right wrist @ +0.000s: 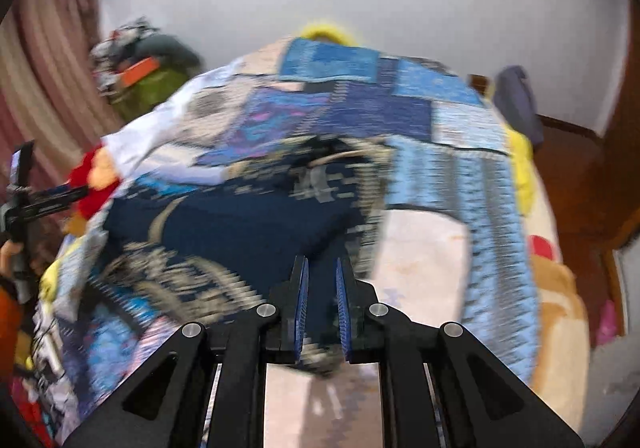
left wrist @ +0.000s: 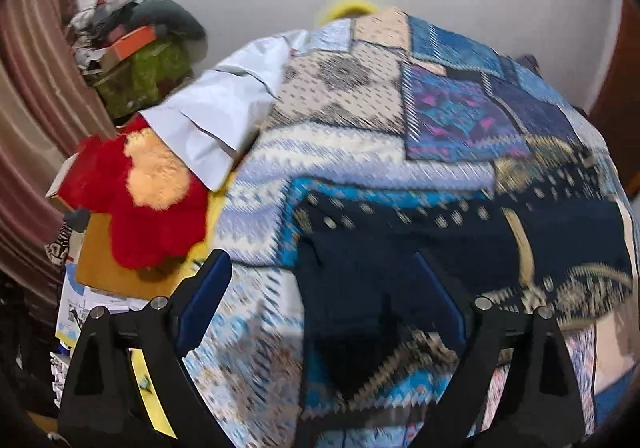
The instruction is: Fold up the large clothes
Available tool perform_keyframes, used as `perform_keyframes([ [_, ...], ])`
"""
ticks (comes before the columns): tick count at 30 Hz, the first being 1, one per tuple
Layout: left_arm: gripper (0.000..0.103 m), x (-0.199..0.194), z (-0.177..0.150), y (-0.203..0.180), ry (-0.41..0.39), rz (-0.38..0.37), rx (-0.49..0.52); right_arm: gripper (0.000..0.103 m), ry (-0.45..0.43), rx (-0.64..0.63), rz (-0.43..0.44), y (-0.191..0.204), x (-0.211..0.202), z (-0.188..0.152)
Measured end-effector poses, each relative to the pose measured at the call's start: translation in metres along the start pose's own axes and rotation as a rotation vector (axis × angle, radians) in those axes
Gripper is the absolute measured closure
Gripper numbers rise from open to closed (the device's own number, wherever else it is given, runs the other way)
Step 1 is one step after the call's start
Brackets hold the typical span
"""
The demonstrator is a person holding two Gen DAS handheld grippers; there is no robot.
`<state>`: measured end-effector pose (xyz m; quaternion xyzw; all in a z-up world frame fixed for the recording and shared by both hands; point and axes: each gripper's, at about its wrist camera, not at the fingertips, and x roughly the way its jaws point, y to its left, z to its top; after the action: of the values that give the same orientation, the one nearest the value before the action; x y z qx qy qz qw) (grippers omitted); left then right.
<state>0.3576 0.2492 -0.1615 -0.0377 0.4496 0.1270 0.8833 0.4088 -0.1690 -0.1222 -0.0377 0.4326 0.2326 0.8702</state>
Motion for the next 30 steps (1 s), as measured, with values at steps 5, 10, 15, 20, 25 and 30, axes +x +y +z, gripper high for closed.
perform_keyframes([
  [5,0.011,0.018,-0.032,-0.043,0.059,-0.063,0.106,0.094,0.047,-0.11,0.04,0.048,0.024,-0.011],
  [10,0.011,0.056,-0.043,-0.084,0.106,-0.059,0.167,0.094,0.135,-0.144,0.061,0.068,0.073,-0.015],
  [15,0.011,0.086,-0.009,-0.094,0.095,0.007,0.183,0.094,0.194,-0.175,0.048,0.075,0.121,-0.003],
  [20,0.011,0.092,0.059,-0.082,0.051,0.041,0.15,0.094,0.138,-0.164,0.031,0.071,0.136,0.056],
  [25,0.011,0.073,0.104,-0.052,-0.024,0.096,0.026,0.094,0.032,-0.074,-0.14,0.058,0.131,0.114],
  [30,0.011,0.04,0.094,-0.031,-0.07,0.016,0.01,0.094,-0.046,0.028,-0.008,0.048,0.095,0.133],
])
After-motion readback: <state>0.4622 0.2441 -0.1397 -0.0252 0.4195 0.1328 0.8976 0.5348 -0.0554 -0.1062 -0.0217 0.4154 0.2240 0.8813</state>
